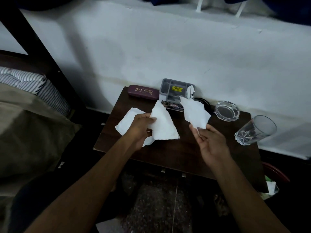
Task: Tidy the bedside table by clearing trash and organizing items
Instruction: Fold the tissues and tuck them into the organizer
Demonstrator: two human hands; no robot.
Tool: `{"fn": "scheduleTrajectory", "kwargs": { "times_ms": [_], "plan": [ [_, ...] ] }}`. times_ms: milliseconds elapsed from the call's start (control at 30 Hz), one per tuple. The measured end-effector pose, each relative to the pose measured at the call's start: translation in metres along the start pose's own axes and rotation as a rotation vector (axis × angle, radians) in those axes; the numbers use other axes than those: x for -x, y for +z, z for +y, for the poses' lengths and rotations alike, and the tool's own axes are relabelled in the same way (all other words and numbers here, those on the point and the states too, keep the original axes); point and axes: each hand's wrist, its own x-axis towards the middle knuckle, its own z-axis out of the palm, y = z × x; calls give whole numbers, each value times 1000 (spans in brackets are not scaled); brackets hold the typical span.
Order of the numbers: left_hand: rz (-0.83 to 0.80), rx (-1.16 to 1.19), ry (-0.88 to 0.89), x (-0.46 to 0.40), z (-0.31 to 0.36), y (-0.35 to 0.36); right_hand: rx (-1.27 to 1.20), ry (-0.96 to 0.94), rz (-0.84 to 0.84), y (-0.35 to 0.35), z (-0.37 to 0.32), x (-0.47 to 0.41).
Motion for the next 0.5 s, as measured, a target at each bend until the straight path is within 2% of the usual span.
{"fn": "scheduleTrajectory", "kwargs": {
  "times_ms": [133, 200, 233, 333, 367, 433, 500],
  "plan": [
    [-56, 41, 6, 2, -9, 7, 101, -6, -12, 24, 26, 11],
    [-48, 47, -6, 4, -15, 10, 233, 1, 10, 28, 41, 15],
    [-35, 39, -13, 4, -18, 11, 417, -44, 23, 26, 48, 16],
    [38, 103, -53, -2, -27, 12, 1230, -322, 7, 12, 61, 14],
    [79, 149, -93, -4, -26, 13, 1386, -411, 15, 8, 62, 12],
    [145, 171, -189, -13, -27, 16, 1524, -517, 12, 0, 57, 6],
    [195, -23, -138, -18, -29, 21, 1599, -553, -15, -4, 54, -2]
  ]
}}
